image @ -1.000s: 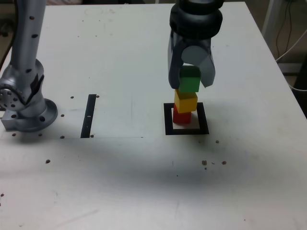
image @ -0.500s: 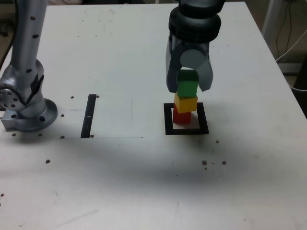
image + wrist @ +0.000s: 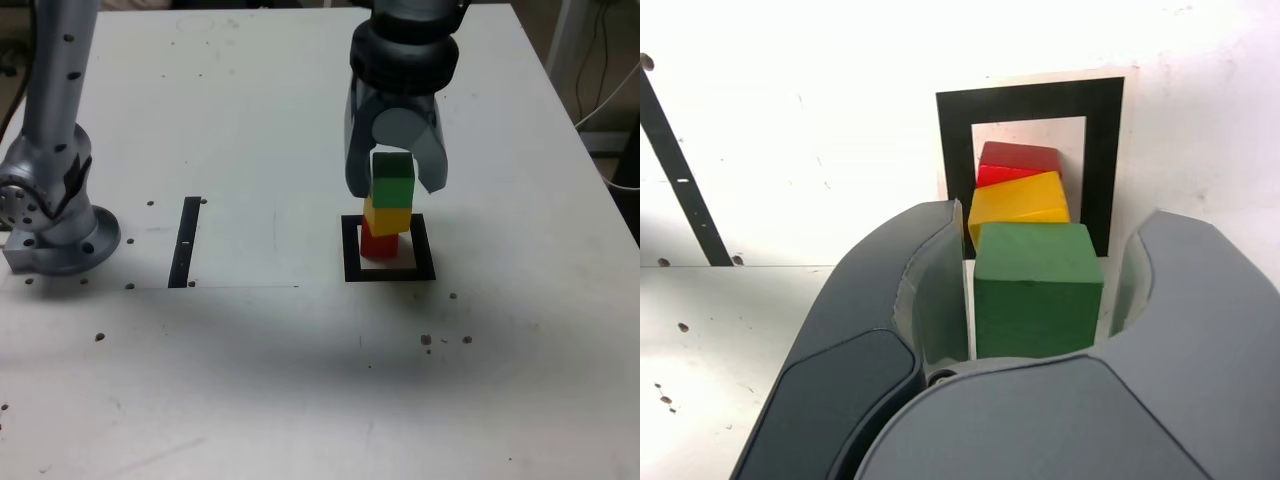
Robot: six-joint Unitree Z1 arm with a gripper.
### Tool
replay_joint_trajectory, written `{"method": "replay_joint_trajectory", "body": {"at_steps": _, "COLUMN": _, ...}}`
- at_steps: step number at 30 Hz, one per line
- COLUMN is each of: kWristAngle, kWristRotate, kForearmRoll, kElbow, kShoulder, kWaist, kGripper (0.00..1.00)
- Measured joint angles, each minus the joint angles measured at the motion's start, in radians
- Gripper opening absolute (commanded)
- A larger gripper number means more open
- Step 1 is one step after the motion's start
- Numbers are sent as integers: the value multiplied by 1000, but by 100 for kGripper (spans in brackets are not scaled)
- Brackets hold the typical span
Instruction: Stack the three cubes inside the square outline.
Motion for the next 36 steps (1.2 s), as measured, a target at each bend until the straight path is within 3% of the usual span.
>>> {"method": "replay_joint_trajectory", "body": {"at_steps": 15, "kWristAngle": 4, "kWristRotate": 1, "kForearmRoll": 4, "kElbow": 30, "kShoulder": -34, "kWaist": 0, "kGripper": 99}}
{"method": "replay_joint_trajectory", "body": {"at_steps": 23, "kWristAngle": 14, "kWristRotate": 12, "kForearmRoll": -27, "kElbow": 130, "kShoulder": -213, "kWaist": 2, "kGripper": 99}}
{"method": "replay_joint_trajectory", "body": {"at_steps": 31, "kWristAngle": -69, "kWristRotate": 74, "kForearmRoll": -2, "kElbow": 275, "kShoulder": -342, "kWaist": 28, "kGripper": 99}}
{"method": "replay_joint_trajectory", "body": {"at_steps": 36, "kWristAngle": -89, "kWristRotate": 82, "kForearmRoll": 24, "kElbow": 396, "kShoulder": -451, "kWaist": 30, "kGripper": 99}}
